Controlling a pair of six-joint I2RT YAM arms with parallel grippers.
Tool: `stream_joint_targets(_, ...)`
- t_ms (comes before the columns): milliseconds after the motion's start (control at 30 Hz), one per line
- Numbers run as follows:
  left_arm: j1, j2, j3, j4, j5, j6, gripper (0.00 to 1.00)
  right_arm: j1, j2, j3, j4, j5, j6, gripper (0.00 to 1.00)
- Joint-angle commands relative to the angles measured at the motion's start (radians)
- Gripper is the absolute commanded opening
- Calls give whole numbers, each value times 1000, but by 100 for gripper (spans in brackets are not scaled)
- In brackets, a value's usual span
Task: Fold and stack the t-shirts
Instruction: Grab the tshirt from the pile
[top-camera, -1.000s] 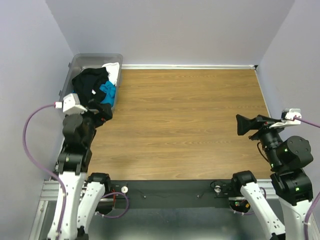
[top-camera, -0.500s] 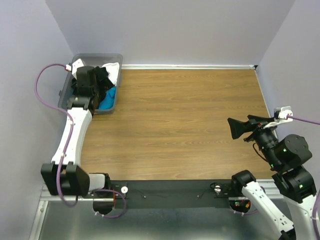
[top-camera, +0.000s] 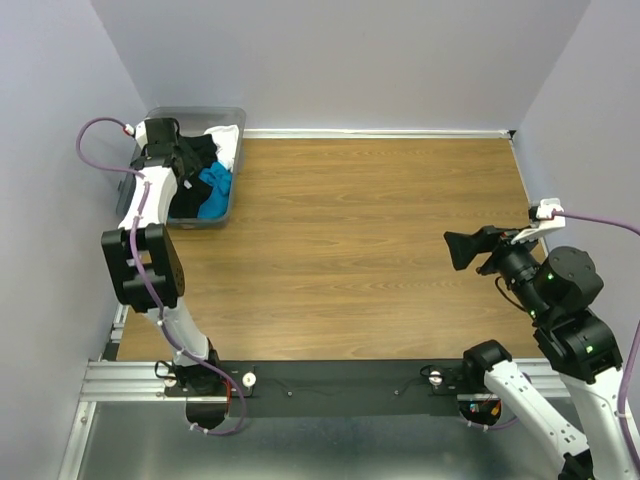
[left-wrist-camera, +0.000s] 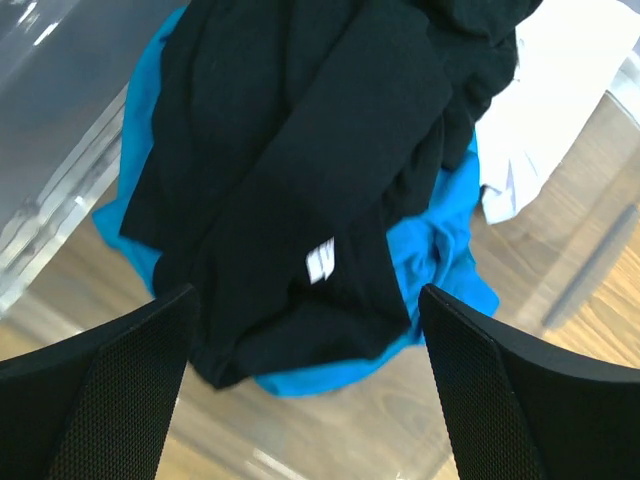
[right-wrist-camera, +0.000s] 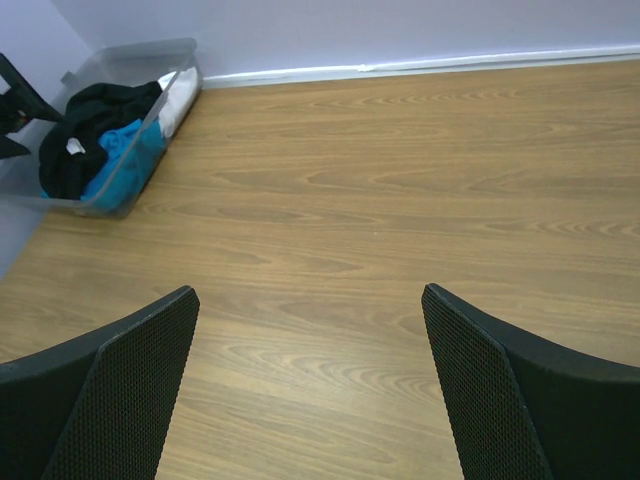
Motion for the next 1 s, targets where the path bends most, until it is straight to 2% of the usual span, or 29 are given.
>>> stream_joint_targets(0,16,74,57,19,-34,36,97,5,-24,-12,-14,7,46,100)
stream_joint_targets(133,19,128,77,19,-41,67,84,6,-41,-29,-20,11,83,100)
stream_joint_targets(167,19,136,76,22,-44,77,72,5,-44,-30,-22,14,94,100)
stream_joint_targets(200,18,139,76,22,-47,84,66,5,-42,-30,-23,14,97,100)
stream_joint_targets(233,18,140,76,23,-53,88,49,5,-44,-30,-26,12,100,100)
stream_joint_targets(300,19,134,68,34,-54,99,35,5,-44,-33,-29,14,106,100)
stream_joint_targets(333,18,130,63,42,-57,111,18,5,-44,-33,-29,14,108,100)
stream_joint_targets(400,19,125,62,51,-56,122,1,5,-42,-35,-32,17,108,100)
stream_joint_targets(667,-33,-20,137,1,-44,125,0,5,-34,-23,-35,21,112,100)
stream_joint_targets(900,-260,-151,420,-55,-4,113,0,5,1,-1,-35,18,94,100)
stream_joint_targets(967,-353,-171,465,-40,69,108,0,5,7,3,-34,17,88,100)
